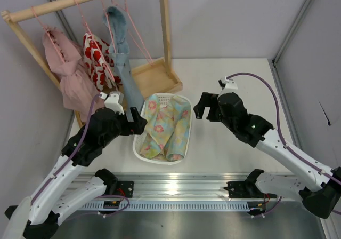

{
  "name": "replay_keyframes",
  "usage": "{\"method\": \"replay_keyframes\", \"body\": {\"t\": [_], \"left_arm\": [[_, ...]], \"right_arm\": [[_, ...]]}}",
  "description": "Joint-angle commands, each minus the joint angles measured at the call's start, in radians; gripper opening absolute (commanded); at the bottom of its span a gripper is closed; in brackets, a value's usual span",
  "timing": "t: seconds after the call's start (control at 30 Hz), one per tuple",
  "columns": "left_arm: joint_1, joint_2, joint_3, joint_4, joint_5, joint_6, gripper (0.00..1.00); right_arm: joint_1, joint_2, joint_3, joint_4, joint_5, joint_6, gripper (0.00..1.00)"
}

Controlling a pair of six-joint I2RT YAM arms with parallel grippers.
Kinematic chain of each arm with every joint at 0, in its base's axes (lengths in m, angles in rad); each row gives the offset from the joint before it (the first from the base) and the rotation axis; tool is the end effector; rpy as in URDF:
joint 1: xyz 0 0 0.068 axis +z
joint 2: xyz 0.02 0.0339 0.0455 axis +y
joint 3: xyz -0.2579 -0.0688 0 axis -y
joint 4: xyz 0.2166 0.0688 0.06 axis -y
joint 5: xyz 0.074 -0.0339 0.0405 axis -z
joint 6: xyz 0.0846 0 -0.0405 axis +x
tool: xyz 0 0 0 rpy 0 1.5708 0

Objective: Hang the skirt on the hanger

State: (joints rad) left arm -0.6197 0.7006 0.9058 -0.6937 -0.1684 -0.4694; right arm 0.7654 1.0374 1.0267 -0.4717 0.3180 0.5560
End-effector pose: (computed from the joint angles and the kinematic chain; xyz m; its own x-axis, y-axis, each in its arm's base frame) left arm 0.1398 -0.0824 0.3088 -0.5452 -0.1588 -0.8231 0.2304 0.9157 -0.3293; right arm 0.1934 0.1492 0.3216 -0.5261 0.1898 -0.8290 -0.2128 0.9144 0.3444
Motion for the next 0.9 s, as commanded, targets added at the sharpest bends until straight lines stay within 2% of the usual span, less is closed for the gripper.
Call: {"method": "replay_keyframes", "body": {"t": [0.0, 0.23, 0.37, 0.5, 0.7, 0.87], "left_arm": [[-0.005, -0.019, 0.056, 0.0, -0.04, 0.017, 0.99], [-0.005, -0.018, 0.057, -0.023, -0.045, 0.002, 0.99], [-0.005, -0.033, 0.039, -0.053, -0.049, -0.015, 0.99], [-0.006, -0.061, 0.008, -0.033, -0.01, -0.018, 0.99], [-0.006, -0.092, 0.004, -0.044, -0.031, -0.035, 0.99], [-0.005, -0.118, -0.008, -0.038, -0.002, -0.051, 0.99]], "right_arm": [[0.002, 0.03, 0.006, 0.071, -0.042, -0.024, 1.0], [0.002, 0.134, -0.008, 0.217, -0.079, -0.125, 0.99], [0.002, 0.271, 0.102, 0.271, -0.103, -0.192, 0.99], [-0.005, 0.426, 0.171, 0.294, -0.145, -0.294, 0.97], [-0.008, 0.637, 0.298, 0.295, -0.187, -0.346, 0.91], [-0.008, 0.723, 0.355, 0.28, -0.143, -0.399, 0.9]]}}
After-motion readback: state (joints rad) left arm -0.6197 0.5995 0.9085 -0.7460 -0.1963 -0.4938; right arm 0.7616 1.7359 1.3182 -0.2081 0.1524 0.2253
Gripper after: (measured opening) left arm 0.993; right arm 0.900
